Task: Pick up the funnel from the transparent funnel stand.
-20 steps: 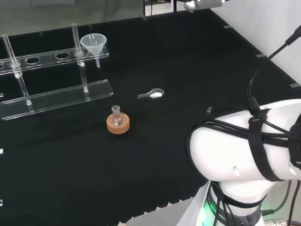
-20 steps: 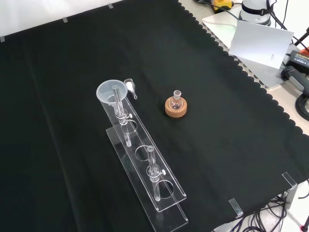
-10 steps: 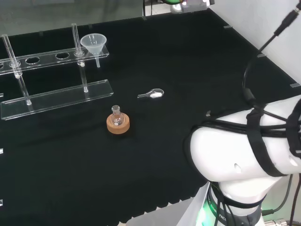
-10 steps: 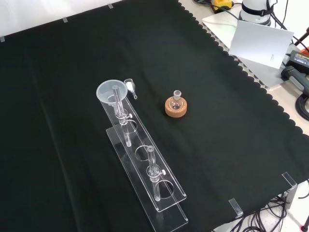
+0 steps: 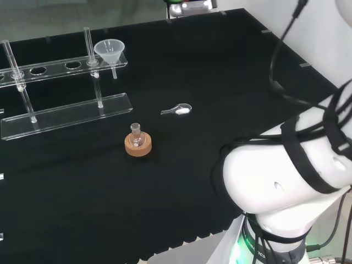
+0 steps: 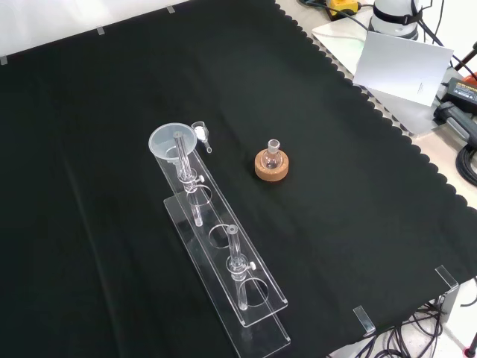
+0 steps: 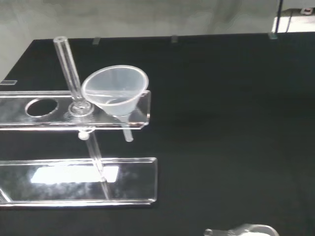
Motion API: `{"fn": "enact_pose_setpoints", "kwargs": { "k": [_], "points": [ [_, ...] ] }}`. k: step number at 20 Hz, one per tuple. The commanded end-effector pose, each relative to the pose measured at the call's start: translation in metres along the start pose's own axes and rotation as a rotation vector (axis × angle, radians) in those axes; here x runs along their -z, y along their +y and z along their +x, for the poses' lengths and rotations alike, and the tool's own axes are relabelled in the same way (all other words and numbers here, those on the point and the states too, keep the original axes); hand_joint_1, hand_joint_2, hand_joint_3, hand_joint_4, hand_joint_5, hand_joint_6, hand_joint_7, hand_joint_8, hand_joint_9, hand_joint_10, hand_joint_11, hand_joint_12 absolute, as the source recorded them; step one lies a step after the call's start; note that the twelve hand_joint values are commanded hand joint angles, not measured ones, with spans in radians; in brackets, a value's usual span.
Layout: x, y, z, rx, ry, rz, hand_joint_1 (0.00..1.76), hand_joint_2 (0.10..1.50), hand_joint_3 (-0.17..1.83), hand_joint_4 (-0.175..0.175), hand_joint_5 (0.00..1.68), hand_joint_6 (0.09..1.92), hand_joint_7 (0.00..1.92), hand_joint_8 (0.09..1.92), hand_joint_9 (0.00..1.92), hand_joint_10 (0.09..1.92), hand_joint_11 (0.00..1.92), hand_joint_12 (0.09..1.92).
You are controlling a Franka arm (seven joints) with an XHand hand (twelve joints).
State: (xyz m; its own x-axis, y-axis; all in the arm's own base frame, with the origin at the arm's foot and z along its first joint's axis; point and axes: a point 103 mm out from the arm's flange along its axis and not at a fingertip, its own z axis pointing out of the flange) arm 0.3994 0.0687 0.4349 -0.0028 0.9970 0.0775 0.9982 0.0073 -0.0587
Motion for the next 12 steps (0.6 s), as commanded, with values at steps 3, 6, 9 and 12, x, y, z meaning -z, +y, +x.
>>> {"fn": "enact_pose_setpoints", "kwargs": {
  "k": [3,6,9,12],
  "points": [
    [-0.029,0.079,0.049,0.039,0.093,0.015,0.14,0.61,0.14,0.081,0.00,0.09,0.00,0.09,0.00,0.09,0.01,0.09],
    [-0.038,0.096,0.046,0.051,0.126,0.063,0.15,0.61,0.14,0.080,0.00,0.09,0.00,0.09,0.00,0.09,0.01,0.09],
    [-0.048,0.106,0.038,0.068,0.138,0.062,0.15,0.62,0.14,0.080,0.00,0.09,0.00,0.09,0.00,0.09,0.01,0.09],
    [-0.057,0.114,0.027,0.066,0.123,0.024,0.16,0.62,0.14,0.080,0.00,0.09,0.00,0.09,0.00,0.09,0.01,0.09]
  ]
}}
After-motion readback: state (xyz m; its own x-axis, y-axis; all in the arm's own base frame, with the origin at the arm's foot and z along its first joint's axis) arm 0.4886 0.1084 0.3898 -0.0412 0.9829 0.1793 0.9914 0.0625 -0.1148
